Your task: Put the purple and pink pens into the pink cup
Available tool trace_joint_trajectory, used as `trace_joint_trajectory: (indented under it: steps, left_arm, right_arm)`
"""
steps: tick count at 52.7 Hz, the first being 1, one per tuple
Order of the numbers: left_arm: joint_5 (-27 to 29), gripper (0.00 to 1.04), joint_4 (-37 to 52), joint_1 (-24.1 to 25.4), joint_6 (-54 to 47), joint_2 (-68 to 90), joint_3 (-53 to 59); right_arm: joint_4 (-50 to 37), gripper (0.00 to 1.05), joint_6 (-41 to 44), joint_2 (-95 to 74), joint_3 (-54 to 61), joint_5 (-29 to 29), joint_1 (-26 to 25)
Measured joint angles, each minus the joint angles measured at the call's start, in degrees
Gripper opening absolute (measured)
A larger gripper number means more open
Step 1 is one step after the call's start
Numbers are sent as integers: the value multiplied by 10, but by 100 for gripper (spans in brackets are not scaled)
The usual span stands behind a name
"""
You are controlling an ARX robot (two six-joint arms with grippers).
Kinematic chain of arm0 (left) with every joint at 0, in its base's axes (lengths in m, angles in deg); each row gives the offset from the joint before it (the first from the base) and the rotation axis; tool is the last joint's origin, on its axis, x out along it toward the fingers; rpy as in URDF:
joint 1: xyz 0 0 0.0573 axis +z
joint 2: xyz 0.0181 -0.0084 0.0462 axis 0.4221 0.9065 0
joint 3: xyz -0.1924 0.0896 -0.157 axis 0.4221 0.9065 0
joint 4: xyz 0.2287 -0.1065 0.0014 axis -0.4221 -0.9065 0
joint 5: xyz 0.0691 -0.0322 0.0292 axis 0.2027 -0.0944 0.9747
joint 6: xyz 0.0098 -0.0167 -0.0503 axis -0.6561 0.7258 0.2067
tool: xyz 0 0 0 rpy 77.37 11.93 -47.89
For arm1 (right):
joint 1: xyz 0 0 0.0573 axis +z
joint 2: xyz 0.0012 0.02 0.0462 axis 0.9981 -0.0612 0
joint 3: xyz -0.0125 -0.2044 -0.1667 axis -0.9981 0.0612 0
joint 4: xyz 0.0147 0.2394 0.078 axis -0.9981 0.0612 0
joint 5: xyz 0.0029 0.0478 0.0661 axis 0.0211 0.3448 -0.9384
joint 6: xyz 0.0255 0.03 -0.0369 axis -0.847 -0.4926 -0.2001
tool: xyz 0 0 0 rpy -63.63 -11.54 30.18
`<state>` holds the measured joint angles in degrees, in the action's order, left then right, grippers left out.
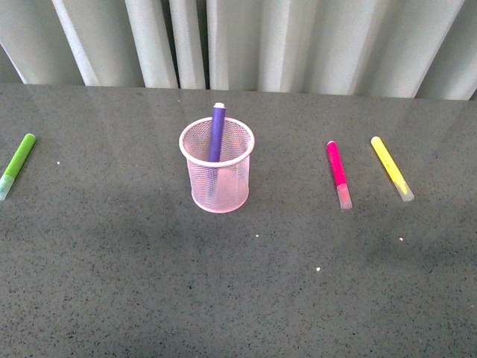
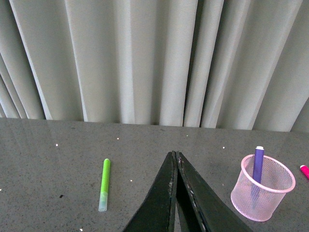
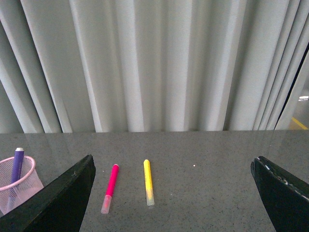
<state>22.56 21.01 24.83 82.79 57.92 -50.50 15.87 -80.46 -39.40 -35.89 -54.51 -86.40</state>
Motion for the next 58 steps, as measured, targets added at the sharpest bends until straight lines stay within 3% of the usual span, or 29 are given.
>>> trace_joint_trajectory:
  steps: [37, 43, 55, 58]
  left_arm:
    - [0, 4, -117, 0, 0, -121, 0]
    - [-2, 4, -209, 0, 0, -192, 0]
    - [-1, 4, -215, 0, 0, -212, 0]
    - [-2, 10, -215, 0, 0, -212, 0]
  right_arm:
    - [0, 98, 0, 0, 0, 0, 0]
    - [0, 98, 0, 0, 0, 0, 0]
    - [0, 98, 0, 0, 0, 0, 0]
    - [0, 98, 0, 0, 0, 0, 0]
